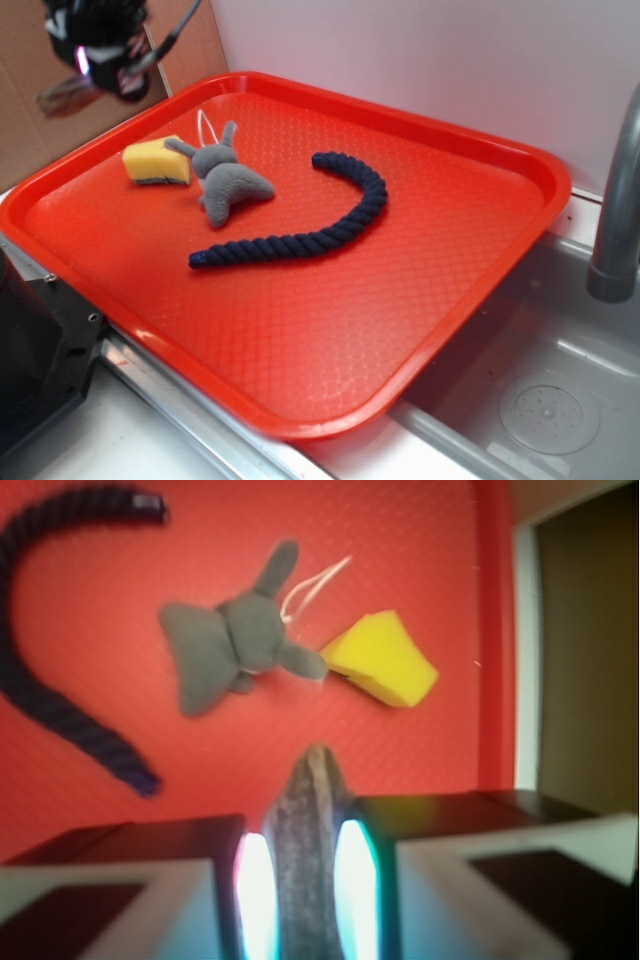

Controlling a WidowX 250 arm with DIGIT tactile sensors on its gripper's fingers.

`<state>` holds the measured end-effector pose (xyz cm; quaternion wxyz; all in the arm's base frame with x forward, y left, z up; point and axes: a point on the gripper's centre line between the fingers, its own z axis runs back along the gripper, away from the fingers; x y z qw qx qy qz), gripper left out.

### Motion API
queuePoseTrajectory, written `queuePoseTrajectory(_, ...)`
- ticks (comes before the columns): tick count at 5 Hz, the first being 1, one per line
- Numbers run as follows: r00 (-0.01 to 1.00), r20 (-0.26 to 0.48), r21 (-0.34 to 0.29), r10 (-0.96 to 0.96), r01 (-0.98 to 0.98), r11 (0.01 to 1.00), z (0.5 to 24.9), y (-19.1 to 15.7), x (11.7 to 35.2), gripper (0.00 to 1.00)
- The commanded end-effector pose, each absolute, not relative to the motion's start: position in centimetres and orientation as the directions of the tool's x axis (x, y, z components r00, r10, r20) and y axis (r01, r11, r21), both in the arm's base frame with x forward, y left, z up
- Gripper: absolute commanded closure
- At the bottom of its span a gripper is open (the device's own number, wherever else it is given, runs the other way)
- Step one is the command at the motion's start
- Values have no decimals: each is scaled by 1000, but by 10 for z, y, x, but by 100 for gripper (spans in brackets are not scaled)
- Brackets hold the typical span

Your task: Grab the wood chip.

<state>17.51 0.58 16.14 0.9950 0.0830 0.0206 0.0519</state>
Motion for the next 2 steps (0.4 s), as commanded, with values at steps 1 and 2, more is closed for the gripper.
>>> queuePoseTrajectory(1,974,138,81,180,-192,978,201,-17,184,100)
queuePoseTrajectory(2,984,130,72,119,-129,989,200,-10,184,100)
